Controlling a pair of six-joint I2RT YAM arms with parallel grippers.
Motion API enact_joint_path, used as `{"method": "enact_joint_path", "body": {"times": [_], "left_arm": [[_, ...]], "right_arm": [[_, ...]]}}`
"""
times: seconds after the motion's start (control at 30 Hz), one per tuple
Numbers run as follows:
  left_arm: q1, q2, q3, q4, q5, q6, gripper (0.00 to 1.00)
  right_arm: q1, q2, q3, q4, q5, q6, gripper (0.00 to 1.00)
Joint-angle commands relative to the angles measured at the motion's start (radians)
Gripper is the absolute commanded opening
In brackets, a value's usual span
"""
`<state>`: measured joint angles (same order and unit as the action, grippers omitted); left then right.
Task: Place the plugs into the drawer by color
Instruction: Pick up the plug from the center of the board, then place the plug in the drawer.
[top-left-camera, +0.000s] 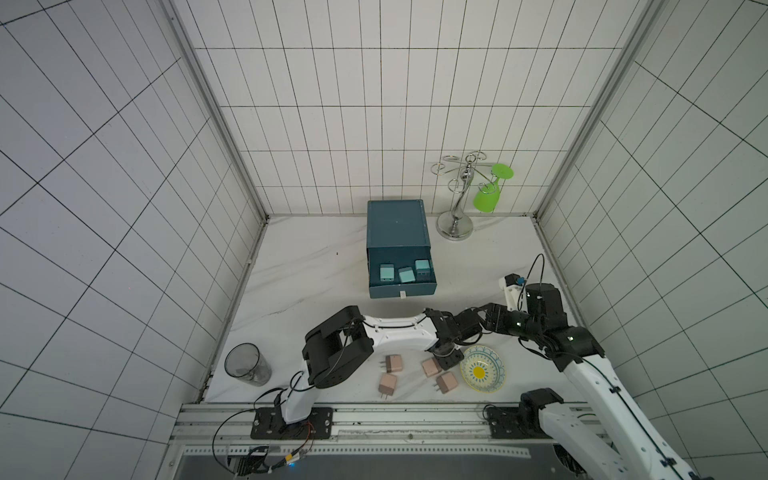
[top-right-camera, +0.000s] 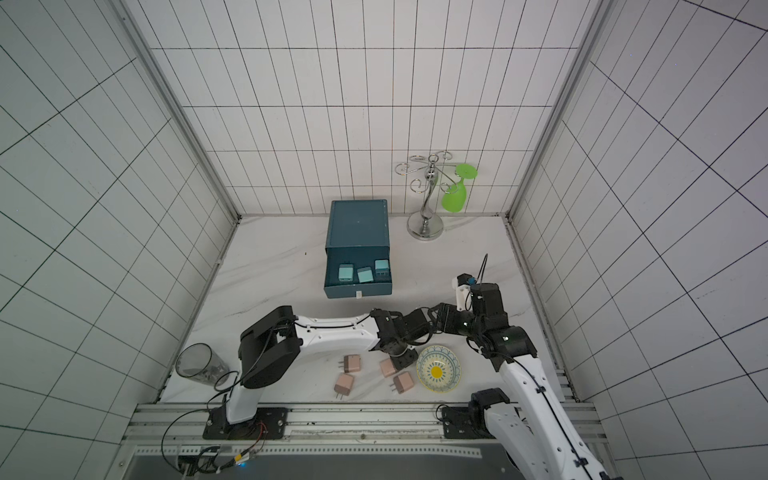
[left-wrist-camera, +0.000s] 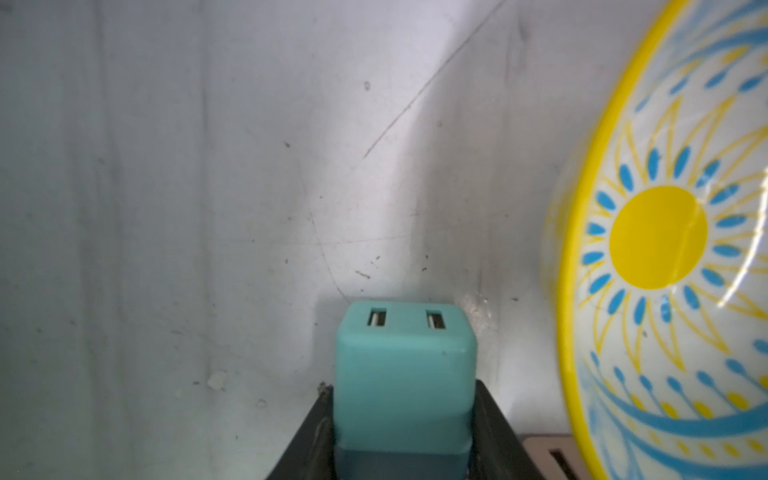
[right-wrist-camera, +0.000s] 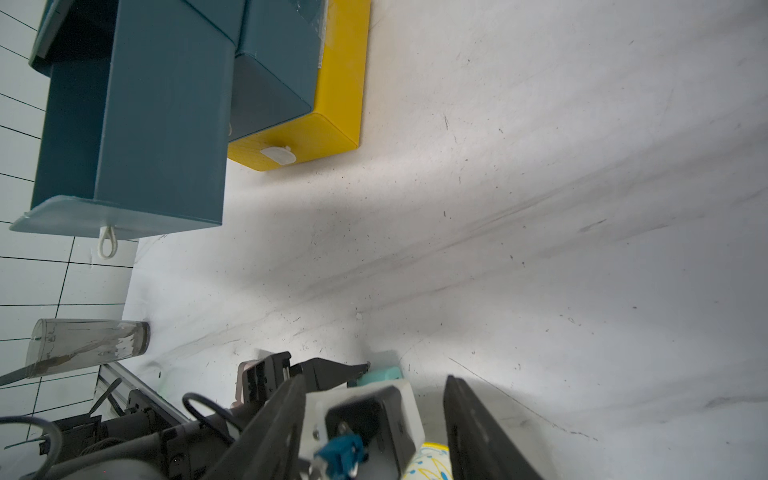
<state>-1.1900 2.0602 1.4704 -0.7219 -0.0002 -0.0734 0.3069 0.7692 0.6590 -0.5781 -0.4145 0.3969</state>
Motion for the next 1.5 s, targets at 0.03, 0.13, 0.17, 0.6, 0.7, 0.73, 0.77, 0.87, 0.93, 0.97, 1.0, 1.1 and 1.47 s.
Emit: {"method": "enact_joint_path", "body": {"times": [0.03, 0.13, 0.17, 0.6, 0.7, 0.73, 0.77, 0.87, 0.93, 0.97, 1.0, 1.1, 1.47], "left_arm": [[0.013, -0.025, -0.003, 0.012, -0.016, -0.02, 0.33], [0.02, -0.066, -0.024, 0.034, -0.015, -0.032, 0.31], [0.021, -0.077, -0.024, 0.031, -0.027, -0.039, 0.3], [0.011, -0.395, -0.097, 0.093, -0.052, -0.131, 0.17], [-0.005, -0.454, -0.084, 0.102, -0.017, -0.156, 0.15], [-0.007, -0.472, -0.078, 0.101, -0.017, -0.163, 0.14], [-0.01, -0.495, -0.069, 0.094, -0.033, -0.183, 0.12], [-0.008, -0.586, -0.059, 0.061, -0.179, -0.25, 0.12], [0.005, -0.648, -0.071, 0.05, -0.286, -0.292, 0.12], [0.03, -0.671, -0.06, 0.011, -0.315, -0.331, 0.11], [0.058, -0.688, -0.045, -0.031, -0.329, -0.356, 0.09], [0.132, -0.723, -0.004, -0.117, -0.373, -0.398, 0.05], [0.372, -0.522, 0.17, -0.342, -0.235, -0.407, 0.0]], "right_arm": [[-0.008, -0.004, -0.027, 0.015, -0.019, 0.001, 0.57], [-0.008, -0.006, -0.025, 0.017, -0.019, 0.0, 0.57], [-0.008, -0.008, -0.025, 0.017, -0.018, 0.001, 0.57], [-0.008, -0.169, -0.023, 0.033, -0.057, -0.006, 0.58], [-0.008, -0.221, -0.025, 0.044, -0.077, -0.006, 0.58], [-0.008, -0.237, -0.026, 0.042, -0.071, -0.005, 0.58], [-0.008, -0.257, -0.028, 0.041, -0.062, -0.006, 0.58], [-0.008, -0.282, -0.035, 0.046, -0.055, -0.001, 0.6], [-0.008, -0.265, -0.036, 0.059, -0.084, -0.003, 0.6], [-0.008, -0.249, -0.036, 0.064, -0.103, -0.002, 0.6], [-0.009, -0.233, -0.035, 0.069, -0.122, -0.004, 0.59], [-0.007, -0.197, -0.036, 0.087, -0.164, -0.002, 0.57], [-0.005, -0.16, -0.055, 0.11, -0.178, 0.011, 0.57]]}}
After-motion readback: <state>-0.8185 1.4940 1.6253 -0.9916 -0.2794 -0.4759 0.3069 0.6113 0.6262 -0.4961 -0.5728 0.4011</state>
